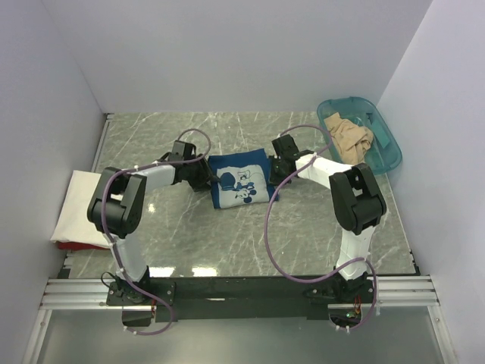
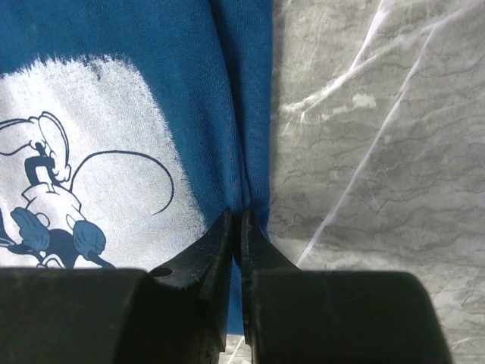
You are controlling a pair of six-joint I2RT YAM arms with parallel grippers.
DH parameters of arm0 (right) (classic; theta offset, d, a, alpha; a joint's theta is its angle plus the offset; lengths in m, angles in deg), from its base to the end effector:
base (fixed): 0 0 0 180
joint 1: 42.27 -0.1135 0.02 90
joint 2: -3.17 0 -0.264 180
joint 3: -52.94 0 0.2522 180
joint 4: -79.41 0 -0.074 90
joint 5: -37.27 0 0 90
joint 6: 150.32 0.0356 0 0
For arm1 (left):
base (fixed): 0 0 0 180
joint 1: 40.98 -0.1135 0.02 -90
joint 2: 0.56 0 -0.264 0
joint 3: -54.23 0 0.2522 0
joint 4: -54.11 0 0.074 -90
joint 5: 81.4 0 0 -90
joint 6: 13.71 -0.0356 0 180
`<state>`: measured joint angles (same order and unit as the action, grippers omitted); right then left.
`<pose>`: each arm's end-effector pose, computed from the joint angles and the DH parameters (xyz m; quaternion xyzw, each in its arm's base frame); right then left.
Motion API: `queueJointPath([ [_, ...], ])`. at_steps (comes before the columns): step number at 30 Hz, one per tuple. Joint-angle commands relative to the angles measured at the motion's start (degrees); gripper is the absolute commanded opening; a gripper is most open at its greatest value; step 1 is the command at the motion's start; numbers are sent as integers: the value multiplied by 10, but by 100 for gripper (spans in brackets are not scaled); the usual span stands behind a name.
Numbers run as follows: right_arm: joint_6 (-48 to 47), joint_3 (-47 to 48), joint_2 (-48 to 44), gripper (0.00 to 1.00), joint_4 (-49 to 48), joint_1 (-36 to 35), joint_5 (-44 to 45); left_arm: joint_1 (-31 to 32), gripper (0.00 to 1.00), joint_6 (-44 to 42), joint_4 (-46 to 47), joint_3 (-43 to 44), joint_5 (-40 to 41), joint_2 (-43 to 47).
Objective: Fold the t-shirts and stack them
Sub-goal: Neatly place the folded tshirt to the corner
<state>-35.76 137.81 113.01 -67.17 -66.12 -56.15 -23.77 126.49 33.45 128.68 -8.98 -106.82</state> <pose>0.3610 0.1619 0.1621 -0.0022 0.9618 0.1378 0.2365 0.3541 -0.1209 0.1484 -0.2185 0.9112 -0.2968 0.1842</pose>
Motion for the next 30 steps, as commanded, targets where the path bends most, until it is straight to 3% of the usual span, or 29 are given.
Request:
queueJointPath([
  [1, -6, -12, -16, 12, 13, -4, -11, 23, 53, -6, -36, 18, 70, -27],
  [9, -3, -17, -28, 11, 7, -2, -17, 82, 31, 61, -53, 24, 158, -59],
  [12, 1, -21, -37, 13, 6, -4, -15, 85, 11, 90, -75, 30, 174, -38],
  [13, 4, -24, -41, 18, 3, -3, -12, 85, 1, 96, -84, 32, 191, -30],
  [15, 13, -35, -62, 26, -5, -2, -6, 85, 1, 101, -115, 42, 210, -6],
  [16, 21, -40, -73, 41, -8, 0, 0, 85, 1, 107, -135, 61, 232, 1],
  [19, 42, -65, -117, 64, -24, 7, -5, 76, 1, 138, -238, 130, 278, 3],
  [24, 62, -104, -191, 66, -39, 7, -18, 35, 1, 210, -412, 242, 337, -30],
  [30, 66, -136, -253, 66, -43, 8, -40, -50, 1, 231, -429, 261, 321, -24],
])
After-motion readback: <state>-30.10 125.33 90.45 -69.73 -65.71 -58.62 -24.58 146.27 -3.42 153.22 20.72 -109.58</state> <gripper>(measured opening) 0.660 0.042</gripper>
